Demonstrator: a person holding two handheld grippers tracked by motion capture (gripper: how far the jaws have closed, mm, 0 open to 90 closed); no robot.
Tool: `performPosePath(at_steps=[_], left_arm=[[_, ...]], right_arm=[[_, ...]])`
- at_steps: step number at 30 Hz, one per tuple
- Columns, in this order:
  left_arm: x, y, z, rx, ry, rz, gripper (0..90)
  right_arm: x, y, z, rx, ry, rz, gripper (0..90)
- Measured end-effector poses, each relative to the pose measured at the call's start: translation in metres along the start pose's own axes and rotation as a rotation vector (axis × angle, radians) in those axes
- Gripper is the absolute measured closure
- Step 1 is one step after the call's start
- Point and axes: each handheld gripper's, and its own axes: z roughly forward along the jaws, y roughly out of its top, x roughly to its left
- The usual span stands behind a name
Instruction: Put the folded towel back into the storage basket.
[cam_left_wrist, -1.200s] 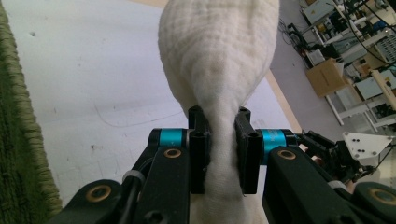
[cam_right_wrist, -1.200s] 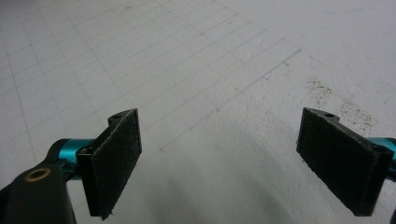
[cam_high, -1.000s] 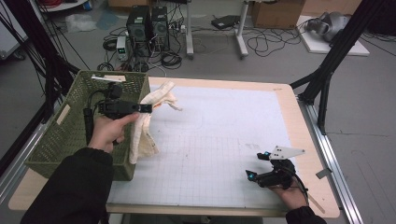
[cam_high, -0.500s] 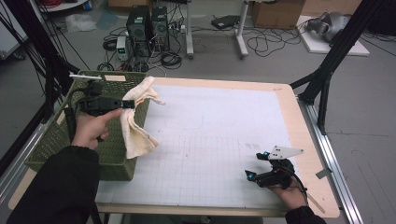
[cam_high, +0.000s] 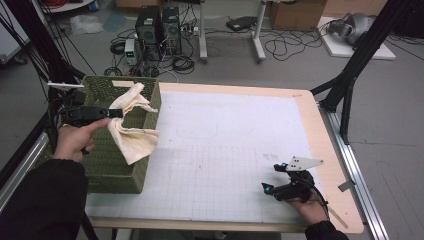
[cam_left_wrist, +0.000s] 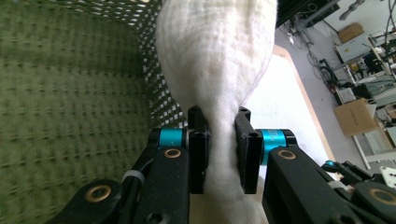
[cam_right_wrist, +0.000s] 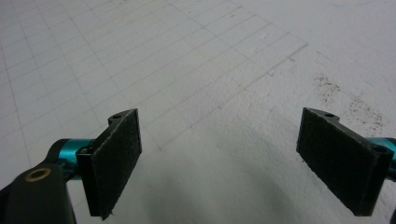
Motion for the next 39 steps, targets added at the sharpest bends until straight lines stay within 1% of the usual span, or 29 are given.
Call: performPosePath(at_steps=[4, 7, 10, 12, 14, 16, 18, 22, 24, 26, 30, 32, 34, 36, 38, 39], left_arm=[[0.01, -0.001, -0.009, 0.006, 0.017, 0.0, 78.7], [0.019, -0.003, -0.016, 0.015, 0.037, -0.007, 78.8], [0.028, -0.004, -0.019, 0.028, 0.064, -0.007, 78.8], [0.033, -0.005, -0.019, 0.04, 0.093, -0.002, 78.7], [0.037, -0.007, -0.016, 0.067, 0.119, 0.008, 78.7], [0.041, -0.011, -0.01, 0.104, 0.169, 0.025, 78.6], [0.046, -0.014, -0.004, 0.122, 0.213, 0.029, 78.6], [0.053, -0.019, 0.005, 0.146, 0.259, 0.025, 78.4], [0.055, -0.021, 0.008, 0.145, 0.272, 0.018, 78.4], [0.056, -0.022, 0.012, 0.142, 0.292, 0.019, 78.2], [0.057, -0.023, 0.019, 0.104, 0.316, 0.005, 77.9], [0.057, -0.023, 0.023, 0.075, 0.341, -0.003, 77.5], [0.057, -0.024, 0.028, 0.054, 0.355, -0.013, 77.4], [0.058, -0.025, 0.033, 0.054, 0.365, -0.013, 77.3], [0.06, -0.028, 0.038, 0.072, 0.369, -0.014, 77.0], [0.061, -0.029, 0.041, 0.09, 0.381, -0.01, 76.9]], right_arm=[[-0.001, -0.002, 0.0, 0.005, -0.007, 0.01, 13.3], [-0.002, -0.003, 0.002, 0.018, -0.001, 0.012, 13.3], [-0.001, -0.003, 0.003, 0.022, -0.003, 0.006, 13.3], [-0.001, -0.004, 0.003, 0.025, -0.004, 0.014, 13.3], [-0.002, -0.004, 0.003, 0.024, -0.004, 0.011, 13.3], [-0.001, -0.004, 0.003, 0.023, -0.007, 0.013, 13.3], [-0.001, -0.003, 0.003, 0.022, -0.006, 0.007, 13.3], [-0.002, -0.003, 0.002, 0.021, -0.007, 0.01, 13.3], [-0.002, -0.003, 0.002, 0.017, -0.005, 0.007, 13.4], [-0.001, -0.002, 0.002, 0.018, -0.007, 0.007, 13.4], [0.0, -0.002, 0.003, 0.02, -0.003, 0.004, 13.4], [-0.001, -0.002, 0.003, 0.021, -0.004, 0.002, 13.4], [-0.001, -0.001, 0.003, 0.018, -0.002, 0.001, 13.4], [-0.001, -0.001, 0.003, 0.02, -0.002, 0.0, 13.4], [-0.001, -0.001, 0.004, 0.018, -0.001, -0.001, 13.5], [0.0, -0.001, 0.004, 0.02, 0.0, 0.001, 13.4]])
